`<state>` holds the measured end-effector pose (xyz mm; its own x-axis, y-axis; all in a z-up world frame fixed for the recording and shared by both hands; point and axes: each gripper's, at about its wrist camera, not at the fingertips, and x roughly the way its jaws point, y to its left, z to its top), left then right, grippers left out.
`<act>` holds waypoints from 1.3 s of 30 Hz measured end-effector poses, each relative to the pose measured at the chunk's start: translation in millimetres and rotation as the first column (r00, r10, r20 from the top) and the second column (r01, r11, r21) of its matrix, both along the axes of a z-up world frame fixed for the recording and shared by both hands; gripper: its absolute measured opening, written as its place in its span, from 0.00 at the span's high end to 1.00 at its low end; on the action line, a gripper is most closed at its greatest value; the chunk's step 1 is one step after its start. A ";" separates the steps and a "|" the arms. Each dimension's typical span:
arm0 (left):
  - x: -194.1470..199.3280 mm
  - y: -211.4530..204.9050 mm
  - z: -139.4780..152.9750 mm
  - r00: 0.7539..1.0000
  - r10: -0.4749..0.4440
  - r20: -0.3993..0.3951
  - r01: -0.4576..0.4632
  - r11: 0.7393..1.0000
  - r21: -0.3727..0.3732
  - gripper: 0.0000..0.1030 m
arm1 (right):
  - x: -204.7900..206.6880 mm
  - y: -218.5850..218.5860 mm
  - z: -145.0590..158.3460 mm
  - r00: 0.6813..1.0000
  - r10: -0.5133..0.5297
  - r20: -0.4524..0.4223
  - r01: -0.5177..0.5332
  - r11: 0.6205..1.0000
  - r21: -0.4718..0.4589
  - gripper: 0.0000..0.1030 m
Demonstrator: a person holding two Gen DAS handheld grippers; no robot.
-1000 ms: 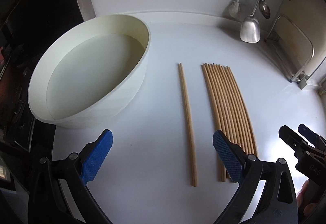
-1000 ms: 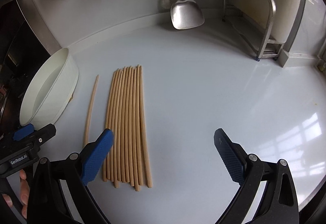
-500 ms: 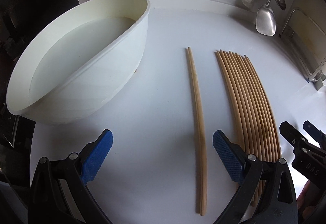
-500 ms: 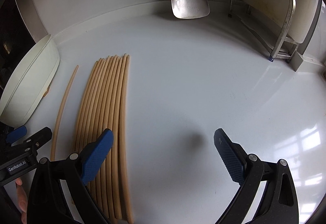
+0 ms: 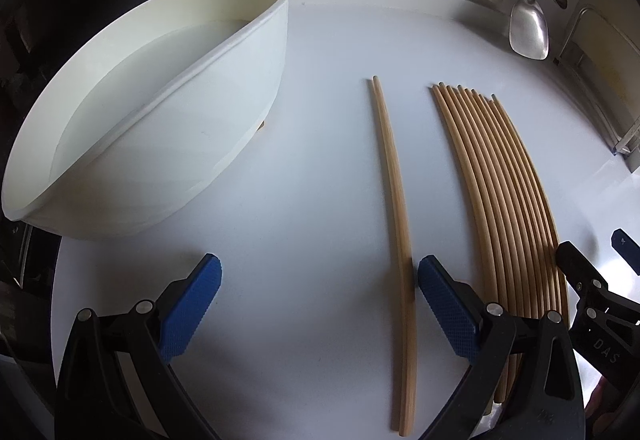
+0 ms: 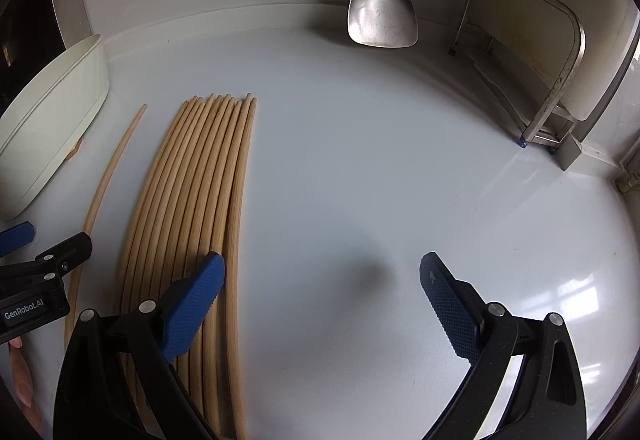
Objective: Organize utensils
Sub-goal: 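Close the right tool on one wooden chopstick while the left tool grasps another, then lift both held chopsticks and carry them over the white basin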
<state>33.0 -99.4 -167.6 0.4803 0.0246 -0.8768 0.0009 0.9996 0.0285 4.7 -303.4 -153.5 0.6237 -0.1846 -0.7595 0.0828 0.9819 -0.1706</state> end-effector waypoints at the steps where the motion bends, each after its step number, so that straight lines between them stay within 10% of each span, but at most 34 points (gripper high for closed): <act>1: 0.2 -0.1 -0.2 1.000 0.002 0.002 -0.002 1.000 -0.001 0.06 | -0.5 0.2 -0.4 1.000 0.002 -0.001 -0.002 1.000 -0.001 0.08; 17: 0.5 0.7 -2.8 0.999 0.012 0.034 -0.011 1.000 -0.029 0.07 | 3.8 -2.5 -5.8 0.999 0.031 -0.006 -0.031 0.998 0.059 0.21; 31: -13.8 -14.1 8.2 0.994 -0.078 0.072 0.081 0.996 -0.038 0.92 | 0.4 13.2 -1.2 0.992 0.129 0.006 -0.129 0.990 0.055 0.94; 39: -13.6 -14.7 10.0 0.997 -0.075 0.027 0.077 0.994 -0.079 0.93 | -0.6 5.1 2.1 0.992 0.124 -0.017 -0.120 0.982 0.147 0.94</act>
